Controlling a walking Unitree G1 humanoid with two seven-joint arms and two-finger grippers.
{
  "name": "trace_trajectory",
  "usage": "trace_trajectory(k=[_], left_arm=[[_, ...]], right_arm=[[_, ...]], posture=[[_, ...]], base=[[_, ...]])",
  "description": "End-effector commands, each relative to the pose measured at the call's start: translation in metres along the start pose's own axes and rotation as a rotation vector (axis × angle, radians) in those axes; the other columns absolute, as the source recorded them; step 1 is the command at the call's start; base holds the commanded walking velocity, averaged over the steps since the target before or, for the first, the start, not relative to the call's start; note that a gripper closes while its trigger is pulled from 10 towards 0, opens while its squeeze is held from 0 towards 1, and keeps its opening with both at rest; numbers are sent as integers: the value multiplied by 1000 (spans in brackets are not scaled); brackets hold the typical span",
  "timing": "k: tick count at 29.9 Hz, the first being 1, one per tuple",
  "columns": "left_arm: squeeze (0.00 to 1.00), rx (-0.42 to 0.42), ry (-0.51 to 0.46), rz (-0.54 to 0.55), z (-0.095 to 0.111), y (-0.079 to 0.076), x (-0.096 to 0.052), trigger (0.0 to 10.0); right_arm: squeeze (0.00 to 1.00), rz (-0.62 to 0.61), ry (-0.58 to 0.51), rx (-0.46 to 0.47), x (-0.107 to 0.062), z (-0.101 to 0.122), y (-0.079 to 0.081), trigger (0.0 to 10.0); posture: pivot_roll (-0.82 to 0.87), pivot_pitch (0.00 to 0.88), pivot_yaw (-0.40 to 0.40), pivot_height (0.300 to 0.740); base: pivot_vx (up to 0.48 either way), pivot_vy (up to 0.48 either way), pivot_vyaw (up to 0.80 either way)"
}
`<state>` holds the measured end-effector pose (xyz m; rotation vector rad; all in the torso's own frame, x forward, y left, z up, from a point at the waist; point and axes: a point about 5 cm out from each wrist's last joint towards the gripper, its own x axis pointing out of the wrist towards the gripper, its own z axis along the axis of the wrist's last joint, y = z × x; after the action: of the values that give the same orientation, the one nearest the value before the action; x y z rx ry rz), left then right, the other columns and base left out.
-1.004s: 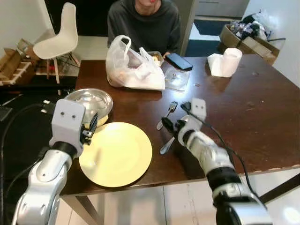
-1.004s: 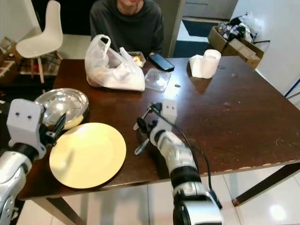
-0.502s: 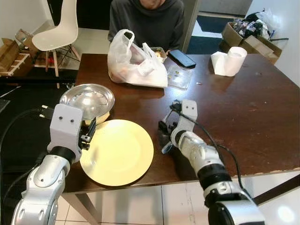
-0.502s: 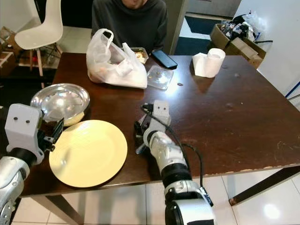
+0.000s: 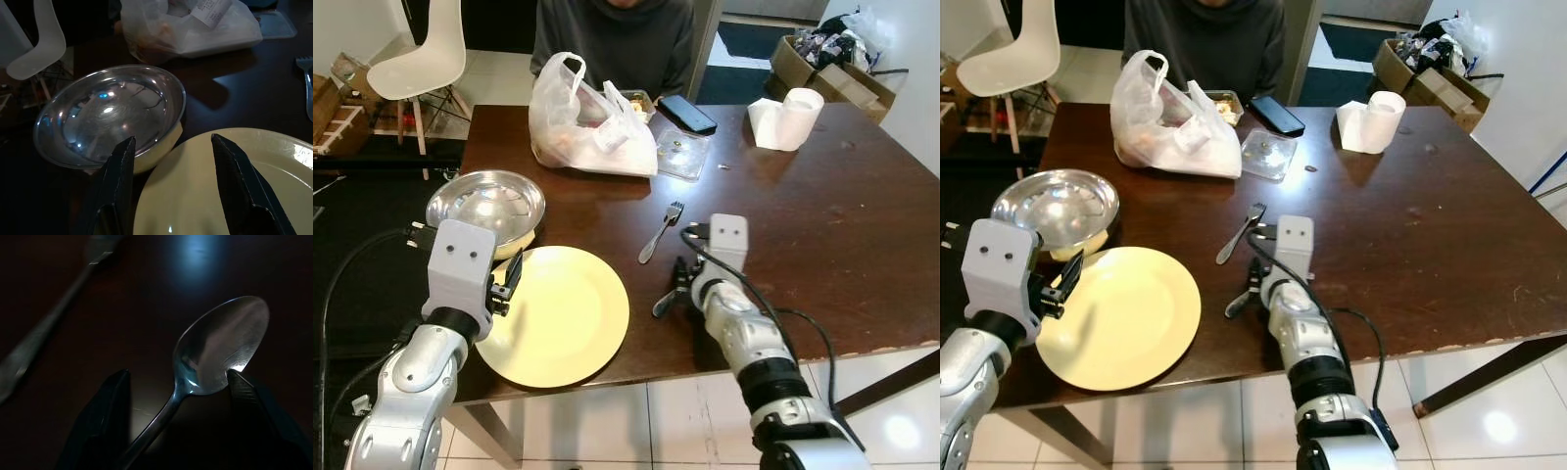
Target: Setting the table
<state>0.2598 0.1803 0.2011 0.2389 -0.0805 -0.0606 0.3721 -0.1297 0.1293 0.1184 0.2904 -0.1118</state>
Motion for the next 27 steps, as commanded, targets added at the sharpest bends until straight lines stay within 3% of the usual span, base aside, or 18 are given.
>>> trace_trajectory(k=[1, 7, 10, 11, 12, 13, 14, 15, 16, 20, 27], left_arm=[[0, -5, 20, -16, -2, -4, -2, 10000], [0, 6, 19, -19, 0, 0, -2, 10000], [0, 9, 20, -17, 0, 1, -2, 10000], [0, 10, 21, -15, 0, 2, -2, 10000], [0, 11, 22, -13, 0, 2, -2, 10000], [0, 11, 22, -13, 0, 2, -2, 10000], [0, 9, 23, -13, 0, 2, -3, 10000], [0, 9, 23, -13, 0, 2, -3, 10000], [0, 7, 24, -15, -1, 0, -3, 10000], [0, 3, 26, -20, -1, -2, -3, 10000], [0, 4, 26, -20, -1, 0, -1, 10000]], right_arm=[[0, -12, 84, 34, -3, -23, 2, 10000], [0, 23, 210, 74, -6, -55, 9, 10000], [0, 33, 224, 74, -6, -58, 9, 10000], [0, 40, 237, 75, -7, -61, 8, 8863], [0, 43, 248, 83, -7, -62, 6, 6078], [0, 43, 248, 83, -7, -62, 6, 6078], [0, 39, 255, 90, -7, -63, 3, 980], [0, 39, 255, 90, -7, -63, 3, 980], [0, 30, 263, 111, -7, -64, -2, 0], [0, 6, 271, 172, -6, -65, -12, 0], [0, -17, 206, 119, -3, -52, -29, 0]], posture=[[167, 149, 17, 740], [185, 150, 24, 740], [185, 151, 24, 740], [181, 152, 23, 740], [180, 153, 22, 740], [180, 153, 22, 740], [180, 152, 21, 740], [180, 152, 21, 740], [178, 151, 22, 740], [177, 149, 26, 740], [166, 146, 30, 740]], base=[[0, 0, 0], [0, 0, 0], [0, 0, 0], [0, 0, 0], [0, 0, 0], [0, 0, 0], [0, 0, 0], [0, 0, 0], [0, 0, 0], [0, 0, 0], [0, 0, 0]])
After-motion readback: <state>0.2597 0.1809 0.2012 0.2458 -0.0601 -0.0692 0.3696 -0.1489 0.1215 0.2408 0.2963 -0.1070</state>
